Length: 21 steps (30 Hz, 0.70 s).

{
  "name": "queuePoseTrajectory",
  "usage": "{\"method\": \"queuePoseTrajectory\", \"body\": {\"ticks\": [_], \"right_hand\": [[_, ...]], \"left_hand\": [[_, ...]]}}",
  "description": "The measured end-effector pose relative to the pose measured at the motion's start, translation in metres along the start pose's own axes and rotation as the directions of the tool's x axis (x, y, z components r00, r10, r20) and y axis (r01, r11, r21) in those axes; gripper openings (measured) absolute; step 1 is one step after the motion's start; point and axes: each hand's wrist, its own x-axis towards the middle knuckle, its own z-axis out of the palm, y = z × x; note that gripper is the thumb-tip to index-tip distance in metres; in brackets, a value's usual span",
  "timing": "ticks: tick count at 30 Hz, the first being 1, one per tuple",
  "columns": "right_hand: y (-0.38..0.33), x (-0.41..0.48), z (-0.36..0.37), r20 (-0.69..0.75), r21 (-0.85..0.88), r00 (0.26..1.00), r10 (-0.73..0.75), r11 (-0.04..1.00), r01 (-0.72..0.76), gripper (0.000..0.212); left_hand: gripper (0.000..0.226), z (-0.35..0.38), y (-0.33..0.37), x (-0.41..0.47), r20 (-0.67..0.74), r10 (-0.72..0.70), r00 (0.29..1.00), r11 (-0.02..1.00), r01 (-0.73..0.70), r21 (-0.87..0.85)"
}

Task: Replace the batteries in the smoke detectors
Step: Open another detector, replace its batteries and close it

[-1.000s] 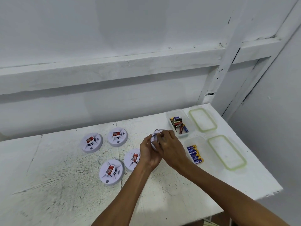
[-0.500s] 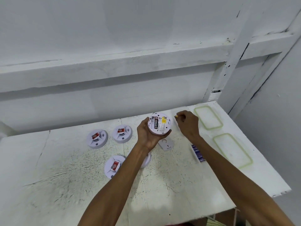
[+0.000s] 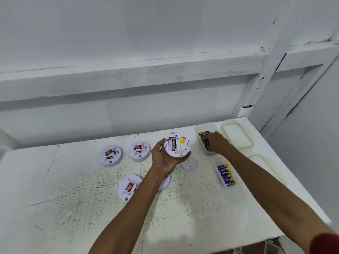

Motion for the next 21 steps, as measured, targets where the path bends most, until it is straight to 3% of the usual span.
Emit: {"method": "queuePoseTrajectory", "body": {"ticks": [5, 8, 15, 21], "right_hand": [[0.004, 0.001, -0.003, -0.006, 0.05, 0.996, -0.092, 0.994, 0.093, 0.003], [0.005, -0.006, -0.005, -0.043, 0.186, 0.993, -0.107, 0.976, 0.113, 0.017], [-0.005, -0.009, 0.008, -0.262, 0.459, 0.959, 0.107, 0.888, 0.026, 0.018], [-0.038, -0.031, -0.018, -0.487, 0.624, 0.854, 0.182, 0.757, 0.195, 0.021]], "left_hand": [[0.046, -0.007, -0.003, 0.002, -0.038, -0.004, 0.999, 1.0, 0.004, -0.01], [0.057, -0.011, -0.007, 0.004, -0.042, -0.017, 0.999, 1.0, 0.017, -0.005], [0.065, -0.014, -0.011, 0.007, -0.039, -0.024, 0.999, 1.0, 0.023, -0.015], [0.063, -0.016, -0.011, 0.009, -0.039, -0.015, 0.999, 1.0, 0.014, -0.023]]}}
